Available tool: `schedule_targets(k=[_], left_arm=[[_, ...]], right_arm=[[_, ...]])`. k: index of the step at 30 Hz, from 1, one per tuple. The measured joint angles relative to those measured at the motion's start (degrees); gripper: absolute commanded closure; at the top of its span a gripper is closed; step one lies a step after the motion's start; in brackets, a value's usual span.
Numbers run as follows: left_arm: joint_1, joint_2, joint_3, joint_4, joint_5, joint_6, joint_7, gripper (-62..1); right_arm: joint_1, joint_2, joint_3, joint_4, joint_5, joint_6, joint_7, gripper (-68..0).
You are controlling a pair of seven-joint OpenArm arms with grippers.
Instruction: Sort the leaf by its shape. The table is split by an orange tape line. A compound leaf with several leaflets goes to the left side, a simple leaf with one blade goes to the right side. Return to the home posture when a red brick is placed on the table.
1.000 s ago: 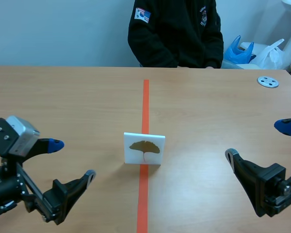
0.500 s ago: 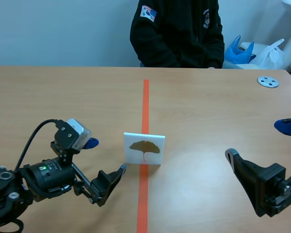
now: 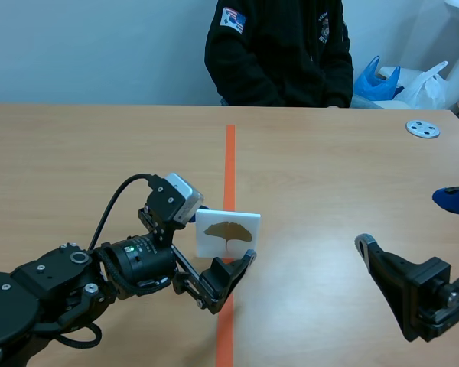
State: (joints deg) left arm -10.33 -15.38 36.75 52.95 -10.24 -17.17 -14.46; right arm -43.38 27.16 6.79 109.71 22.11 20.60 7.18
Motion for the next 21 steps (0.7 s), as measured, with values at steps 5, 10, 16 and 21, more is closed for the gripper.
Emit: schedule_targets(k=[5, 10, 16, 21], left_arm=[[0.0, 0.1, 0.7, -0.1, 1.9, 0.3, 0.0, -50.4], [0.0, 0.1, 0.7, -0.1, 1.8, 4.1, -0.4, -30.4], [0.0, 0.1, 0.7, -0.1, 1.8, 4.7, -0.4, -11.4], [0.0, 0.1, 0.7, -0.1, 1.9, 4.7, -0.8, -8.9]], right_arm=[[0.0, 0.0, 0.0, 0.0, 0.0, 0.0, 0.0, -67.9], [0.0, 0.0, 0.0, 0.0, 0.0, 0.0, 0.0, -67.9], [0.0, 0.0, 0.0, 0.0, 0.0, 0.0, 0.0, -67.9], [0.0, 0.0, 0.0, 0.0, 0.0, 0.0, 0.0, -67.9]])
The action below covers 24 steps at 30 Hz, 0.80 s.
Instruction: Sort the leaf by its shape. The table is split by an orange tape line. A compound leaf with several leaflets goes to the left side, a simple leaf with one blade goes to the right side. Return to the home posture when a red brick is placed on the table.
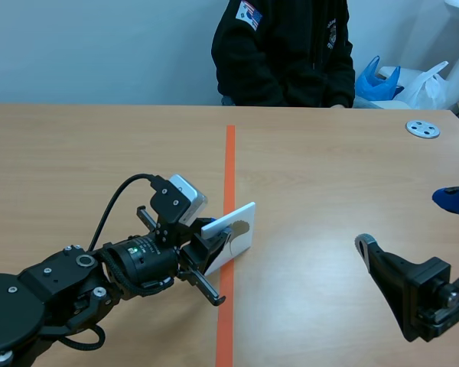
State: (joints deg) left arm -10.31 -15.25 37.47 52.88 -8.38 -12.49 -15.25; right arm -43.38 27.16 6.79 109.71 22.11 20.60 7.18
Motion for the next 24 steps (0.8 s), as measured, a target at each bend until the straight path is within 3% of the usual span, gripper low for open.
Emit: schedule_targets(k=[3, 7, 11, 17, 24], left_arm=[[0.0, 0.0, 0.0, 0.0, 0.0, 0.0, 0.0, -3.9], [0.0, 0.0, 0.0, 0.0, 0.0, 0.0, 0.1, -4.0], [0.8, -0.4, -0.2, 2.8, -2.0, -0.1, 1.4, -4.0], [5.9, -3.3, -3.9, 16.2, -5.8, -0.2, 5.2, -4.0], [15.2, -9.2, -11.9, 31.9, -6.2, -1.1, 7.4, -4.0]], right_arm=[[0.0, 0.0, 0.0, 0.0, 0.0, 0.0, 0.0, -67.9], [0.0, 0.0, 0.0, 0.0, 0.0, 0.0, 0.0, -67.9], [0.0, 0.0, 0.0, 0.0, 0.0, 0.0, 0.0, -67.9], [0.0, 0.0, 0.0, 0.0, 0.0, 0.0, 0.0, -67.9], [0.0, 0.0, 0.0, 0.0, 0.0, 0.0, 0.0, -67.9]])
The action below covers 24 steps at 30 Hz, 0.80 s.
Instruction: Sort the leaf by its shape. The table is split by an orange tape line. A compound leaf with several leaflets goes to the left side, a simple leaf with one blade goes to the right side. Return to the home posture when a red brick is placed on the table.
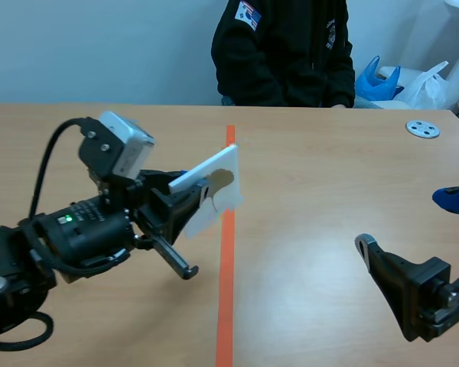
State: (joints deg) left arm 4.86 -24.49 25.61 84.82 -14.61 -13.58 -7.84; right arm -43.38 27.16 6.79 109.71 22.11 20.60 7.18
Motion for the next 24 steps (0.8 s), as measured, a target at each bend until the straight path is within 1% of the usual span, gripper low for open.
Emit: schedule_targets(k=[3, 6, 8, 11, 13, 14, 15, 19, 20, 21, 24], left_arm=[[4.2, -1.6, -4.3, 5.0, -6.4, -0.1, 3.5, -4.0], [7.7, -1.7, -10.3, 8.4, -8.9, -0.1, 6.0, -4.0], [9.0, -1.7, -13.8, 9.3, -10.3, 0.1, 6.3, -4.0], [9.7, -1.7, -17.3, 8.9, -10.6, 0.8, 7.8, -4.1], [9.7, -1.6, -19.3, 8.0, -15.1, 0.8, 9.0, -4.1], [9.7, -1.5, -20.5, 7.6, -15.9, 0.8, 9.2, -4.1], [9.7, -1.5, -21.7, 7.2, -15.9, 1.4, 9.1, -4.1], [9.2, -1.6, -25.4, 4.1, -15.9, 6.1, 8.3, -4.3], [8.9, -1.6, -25.9, 2.6, -16.4, 6.8, 7.6, -4.3], [8.5, -1.9, -26.0, 0.8, -17.7, 7.6, 7.0, -4.3], [6.9, -2.8, -26.0, -6.0, -17.8, 7.8, 3.8, -4.2]], right_arm=[[0.0, 0.0, 0.0, 0.0, 0.0, 0.0, 0.0, -67.9], [0.0, 0.0, 0.0, 0.0, 0.0, 0.0, 0.0, -67.9], [0.0, 0.0, 0.0, 0.0, 0.0, 0.0, 0.0, -67.9], [0.0, 0.0, 0.0, 0.0, 0.0, 0.0, 0.0, -67.9], [0.0, 0.0, 0.0, 0.0, 0.0, 0.0, 0.0, -67.9], [0.0, 0.0, 0.0, 0.0, 0.0, 0.0, 0.0, -67.9], [0.0, 0.0, 0.0, 0.0, 0.0, 0.0, 0.0, -67.9], [0.0, 0.0, 0.0, 0.0, 0.0, 0.0, 0.0, -67.9], [0.0, 0.0, 0.0, 0.0, 0.0, 0.0, 0.0, -67.9], [0.0, 0.0, 0.0, 0.0, 0.0, 0.0, 0.0, -67.9], [0.0, 0.0, 0.0, 0.0, 0.0, 0.0, 0.0, -67.9]])
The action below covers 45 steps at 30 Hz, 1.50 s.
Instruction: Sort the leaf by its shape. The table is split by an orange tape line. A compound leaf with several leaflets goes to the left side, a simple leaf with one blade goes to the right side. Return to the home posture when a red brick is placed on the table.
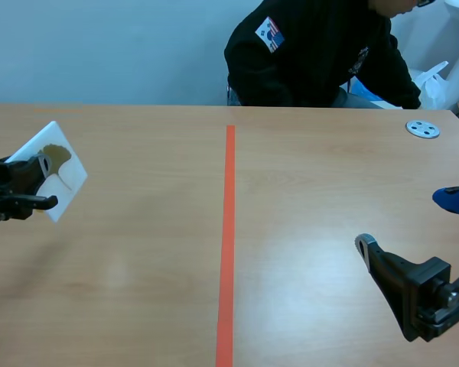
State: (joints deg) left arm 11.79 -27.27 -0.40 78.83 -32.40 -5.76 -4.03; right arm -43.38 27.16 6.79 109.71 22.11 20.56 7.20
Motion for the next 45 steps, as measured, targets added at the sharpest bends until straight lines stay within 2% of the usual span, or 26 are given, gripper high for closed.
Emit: schedule_targets(k=[5, 10, 16, 28, 32, 39, 41, 45], left_arm=[[-5.0, 0.0, 0.0, -12.9, 0.0, 0.7, -3.9, -4.2], [-10.8, 0.1, 0.1, -21.1, 0.0, 0.6, -7.3, -4.2], [-15.5, 0.1, 1.1, -27.1, 0.2, 0.0, -9.3, -4.2], [-19.0, 0.3, 7.9, -36.1, 0.8, -0.1, -12.1, -5.6], [-19.3, 0.3, 9.2, -36.7, 0.8, -0.1, -12.1, -15.0], [-19.3, 0.3, 9.3, -36.6, 0.9, -0.2, -12.2, -50.1], [-19.2, 0.1, 9.3, -36.2, 0.8, -0.2, -12.1, -55.5], [-18.2, -1.6, 9.3, -32.0, 0.8, -0.9, -11.9, -60.3]], right_arm=[[0.0, 0.0, 0.0, 0.0, 0.0, 0.0, 0.0, -67.9], [0.0, 0.0, 0.0, 0.0, 0.0, 0.0, 0.0, -67.9], [0.0, 0.0, 0.0, 0.0, 0.0, 0.0, 0.0, -67.9], [0.0, 0.0, 0.0, 0.0, 0.0, 0.0, 0.0, -67.9], [0.0, 0.0, 0.0, 0.0, 0.0, 0.0, 0.0, -67.9], [0.0, 0.0, 0.0, 0.0, 0.0, 0.0, 0.0, -67.9], [0.0, 0.0, 0.0, 0.0, 0.0, 0.0, 0.0, -67.9], [0.0, 0.0, 0.0, 0.0, 0.0, 0.0, 0.0, -67.9]])
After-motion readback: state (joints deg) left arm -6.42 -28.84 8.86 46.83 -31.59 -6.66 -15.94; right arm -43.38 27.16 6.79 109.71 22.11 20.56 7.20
